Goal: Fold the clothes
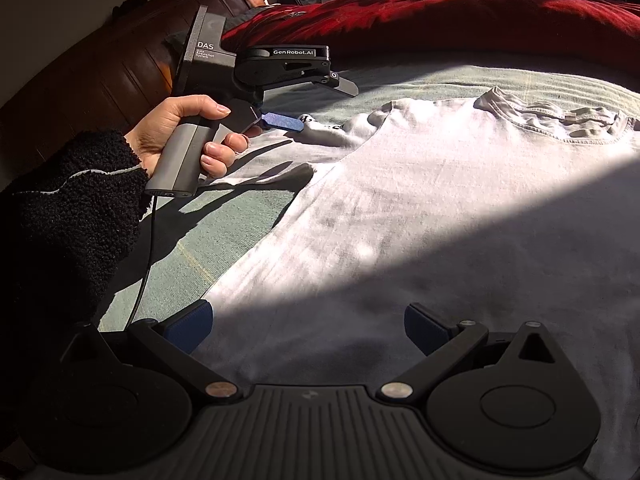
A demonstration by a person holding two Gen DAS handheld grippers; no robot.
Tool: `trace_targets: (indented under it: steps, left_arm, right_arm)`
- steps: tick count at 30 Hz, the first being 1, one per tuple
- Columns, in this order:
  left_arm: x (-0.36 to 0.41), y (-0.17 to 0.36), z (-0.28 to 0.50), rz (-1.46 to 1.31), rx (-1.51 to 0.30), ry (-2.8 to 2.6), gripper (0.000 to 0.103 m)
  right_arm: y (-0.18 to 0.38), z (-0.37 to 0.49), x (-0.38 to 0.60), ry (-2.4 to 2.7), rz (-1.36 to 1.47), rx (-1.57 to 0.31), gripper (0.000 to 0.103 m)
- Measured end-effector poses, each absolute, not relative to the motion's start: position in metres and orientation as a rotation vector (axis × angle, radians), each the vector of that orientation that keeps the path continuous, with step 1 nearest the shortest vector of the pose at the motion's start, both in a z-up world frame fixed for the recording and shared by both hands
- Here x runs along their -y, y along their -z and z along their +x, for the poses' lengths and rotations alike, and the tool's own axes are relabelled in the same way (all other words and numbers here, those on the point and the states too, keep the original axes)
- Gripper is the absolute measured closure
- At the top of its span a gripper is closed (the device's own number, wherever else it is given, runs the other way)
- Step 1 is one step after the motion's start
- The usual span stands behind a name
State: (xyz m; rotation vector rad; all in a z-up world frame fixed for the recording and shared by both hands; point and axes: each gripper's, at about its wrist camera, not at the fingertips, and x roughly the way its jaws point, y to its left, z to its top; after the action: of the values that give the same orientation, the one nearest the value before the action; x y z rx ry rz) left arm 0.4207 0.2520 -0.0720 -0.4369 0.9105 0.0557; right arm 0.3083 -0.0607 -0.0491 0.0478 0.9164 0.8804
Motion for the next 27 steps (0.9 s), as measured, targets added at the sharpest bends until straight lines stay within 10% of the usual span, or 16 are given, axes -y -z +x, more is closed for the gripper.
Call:
trace_targets:
  steps: [17,27]
  left_arm:
    - [-0.274,0.058,0.302,-0.335,-0.927,-0.183,0.001]
    - [-0.153,0.012,0.208,-0.026,-0.78,0.074,0.001]
  right_arm:
    - [0.007,0.248,0.073,-0.834,-0.032,-0.83,0.0]
    - [0.018,0.191,0.151,-0.508,0.009,-0.885,0.0]
